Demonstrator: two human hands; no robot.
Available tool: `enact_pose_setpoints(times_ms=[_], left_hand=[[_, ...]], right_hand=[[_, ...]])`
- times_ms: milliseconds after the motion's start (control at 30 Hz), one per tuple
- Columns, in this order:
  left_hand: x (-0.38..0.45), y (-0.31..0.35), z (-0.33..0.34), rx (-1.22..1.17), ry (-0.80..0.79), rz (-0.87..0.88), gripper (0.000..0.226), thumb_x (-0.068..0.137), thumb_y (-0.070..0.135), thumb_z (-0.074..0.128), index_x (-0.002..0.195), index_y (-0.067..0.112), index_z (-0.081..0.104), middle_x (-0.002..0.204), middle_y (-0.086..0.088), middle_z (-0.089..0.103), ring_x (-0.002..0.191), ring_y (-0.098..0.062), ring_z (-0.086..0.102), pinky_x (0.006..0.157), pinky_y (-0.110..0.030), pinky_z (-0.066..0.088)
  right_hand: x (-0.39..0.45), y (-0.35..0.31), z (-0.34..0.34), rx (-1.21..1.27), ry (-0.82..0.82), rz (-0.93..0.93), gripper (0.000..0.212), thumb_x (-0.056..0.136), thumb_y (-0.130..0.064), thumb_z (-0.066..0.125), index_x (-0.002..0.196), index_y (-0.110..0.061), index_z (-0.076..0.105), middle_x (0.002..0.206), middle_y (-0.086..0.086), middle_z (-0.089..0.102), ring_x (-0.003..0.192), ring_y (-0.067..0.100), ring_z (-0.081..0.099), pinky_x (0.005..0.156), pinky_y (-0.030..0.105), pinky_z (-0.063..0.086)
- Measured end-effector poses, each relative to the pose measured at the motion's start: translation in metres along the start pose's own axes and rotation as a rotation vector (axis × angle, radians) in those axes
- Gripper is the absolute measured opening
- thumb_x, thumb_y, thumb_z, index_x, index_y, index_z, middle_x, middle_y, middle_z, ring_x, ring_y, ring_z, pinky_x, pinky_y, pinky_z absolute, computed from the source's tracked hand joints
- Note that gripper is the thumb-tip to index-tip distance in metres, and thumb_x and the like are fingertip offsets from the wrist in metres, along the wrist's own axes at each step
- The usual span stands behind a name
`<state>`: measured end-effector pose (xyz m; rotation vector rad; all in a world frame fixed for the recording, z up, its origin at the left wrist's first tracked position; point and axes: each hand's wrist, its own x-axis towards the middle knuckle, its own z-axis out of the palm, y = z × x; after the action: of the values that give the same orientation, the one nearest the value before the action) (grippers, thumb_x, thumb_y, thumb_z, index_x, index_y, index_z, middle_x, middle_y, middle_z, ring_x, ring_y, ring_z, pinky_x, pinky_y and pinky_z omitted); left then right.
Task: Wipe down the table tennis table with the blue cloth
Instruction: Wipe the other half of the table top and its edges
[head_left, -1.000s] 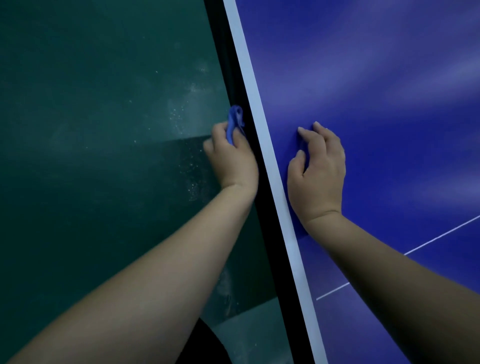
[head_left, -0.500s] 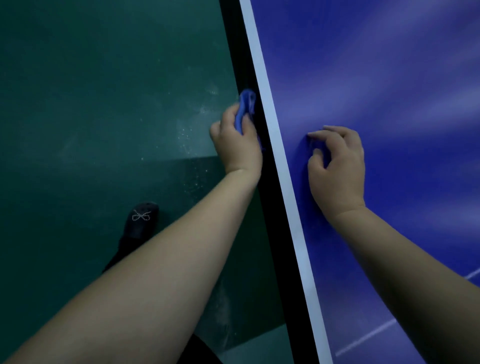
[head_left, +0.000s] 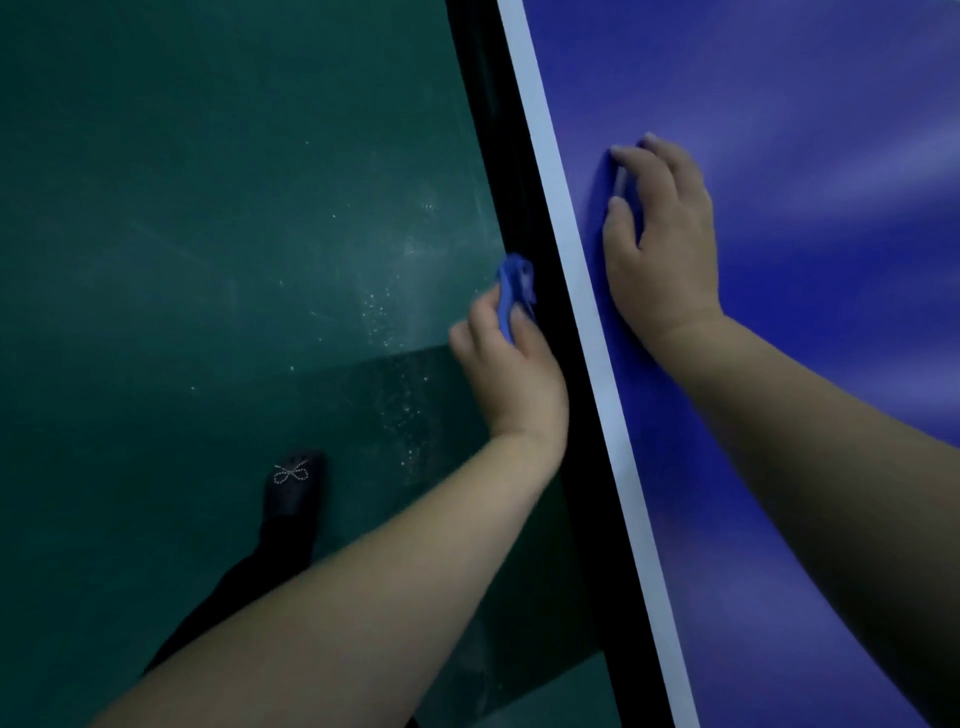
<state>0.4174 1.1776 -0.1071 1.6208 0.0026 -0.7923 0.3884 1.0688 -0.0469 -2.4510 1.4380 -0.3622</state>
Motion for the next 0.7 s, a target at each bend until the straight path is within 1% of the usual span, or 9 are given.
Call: enact_pose_setpoints(times_ms=[67,133,267,333,367,400,467,567,700], left_hand=[[-0.023,-0.011,-0.011,0.012,-0.077,-0.014,0.026,0.099,0.007,0.046,0.123,0.006,0.054,0.116,-0.006,0.04,0.087,0.01,0.05,0.08,0.001,0.034],[-0.028,-0.01,-0.013,0.022,-0.115,0.06,0.028,0.097,0.01,0.045,0.124,0.006,0.053,0.116,-0.006,0.04,0.091,0.013,0.048,0.083,-0.001,0.035],[0.033,0.032,0.009,0.013,-0.054,0.201,0.03,0.094,0.012,0.047,0.121,0.004,0.057,0.111,-0.005,0.04,0.086,0.01,0.048,0.085,-0.006,0.038],[0.07,0.043,0.018,0.025,-0.033,0.159,0.027,0.097,0.008,0.047,0.122,0.004,0.057,0.113,-0.008,0.041,0.084,0.012,0.046,0.085,-0.009,0.038],[0.079,0.043,0.019,0.033,-0.029,0.1,0.027,0.098,0.008,0.046,0.123,0.004,0.056,0.115,-0.011,0.042,0.082,0.009,0.046,0.086,-0.014,0.039],[0.08,0.041,0.017,0.053,-0.028,0.033,0.027,0.099,0.008,0.045,0.124,0.004,0.055,0.118,-0.013,0.042,0.081,0.006,0.045,0.086,-0.017,0.04],[0.06,0.033,0.008,0.082,-0.055,-0.026,0.027,0.099,0.006,0.045,0.124,0.004,0.054,0.118,-0.013,0.042,0.082,0.009,0.045,0.086,-0.017,0.039],[0.019,0.03,-0.001,0.071,-0.115,0.032,0.028,0.098,0.006,0.047,0.125,0.006,0.053,0.117,-0.006,0.04,0.09,0.019,0.045,0.089,-0.013,0.039],[0.071,0.062,0.014,0.074,-0.099,0.171,0.024,0.097,0.008,0.047,0.119,0.006,0.055,0.111,-0.006,0.042,0.086,0.018,0.043,0.086,-0.017,0.04]], right_hand=[[0.004,0.001,0.002,-0.005,0.014,0.013,0.042,0.095,-0.02,0.042,0.136,-0.02,0.05,0.148,0.0,0.037,0.134,0.014,0.035,0.111,0.028,0.029],[0.003,0.003,0.002,-0.007,0.024,0.013,0.042,0.095,-0.021,0.042,0.136,-0.02,0.05,0.147,0.0,0.039,0.134,0.014,0.036,0.112,0.03,0.03],[0.002,0.003,0.004,-0.002,0.044,0.004,0.042,0.093,-0.02,0.044,0.134,-0.016,0.052,0.145,0.003,0.041,0.133,0.017,0.038,0.112,0.034,0.031],[0.003,0.004,0.003,-0.007,0.053,-0.003,0.042,0.093,-0.019,0.045,0.134,-0.014,0.053,0.145,0.005,0.042,0.133,0.018,0.038,0.112,0.034,0.031],[0.003,0.004,0.003,-0.007,0.052,-0.002,0.042,0.093,-0.018,0.045,0.134,-0.014,0.053,0.145,0.005,0.042,0.133,0.019,0.038,0.112,0.035,0.031],[0.003,0.004,0.002,-0.004,0.048,0.001,0.042,0.093,-0.018,0.046,0.134,-0.014,0.053,0.145,0.005,0.042,0.134,0.019,0.038,0.113,0.035,0.031],[0.003,0.003,0.003,-0.002,0.04,0.006,0.042,0.093,-0.018,0.046,0.134,-0.014,0.053,0.146,0.006,0.042,0.136,0.02,0.036,0.113,0.035,0.03],[0.003,0.003,0.003,-0.024,0.032,0.005,0.043,0.093,-0.018,0.045,0.134,-0.013,0.052,0.146,0.007,0.041,0.137,0.021,0.036,0.114,0.036,0.03],[0.003,0.002,0.004,-0.033,0.03,0.014,0.043,0.091,-0.018,0.046,0.134,-0.014,0.053,0.146,0.007,0.041,0.136,0.023,0.036,0.112,0.041,0.031]])
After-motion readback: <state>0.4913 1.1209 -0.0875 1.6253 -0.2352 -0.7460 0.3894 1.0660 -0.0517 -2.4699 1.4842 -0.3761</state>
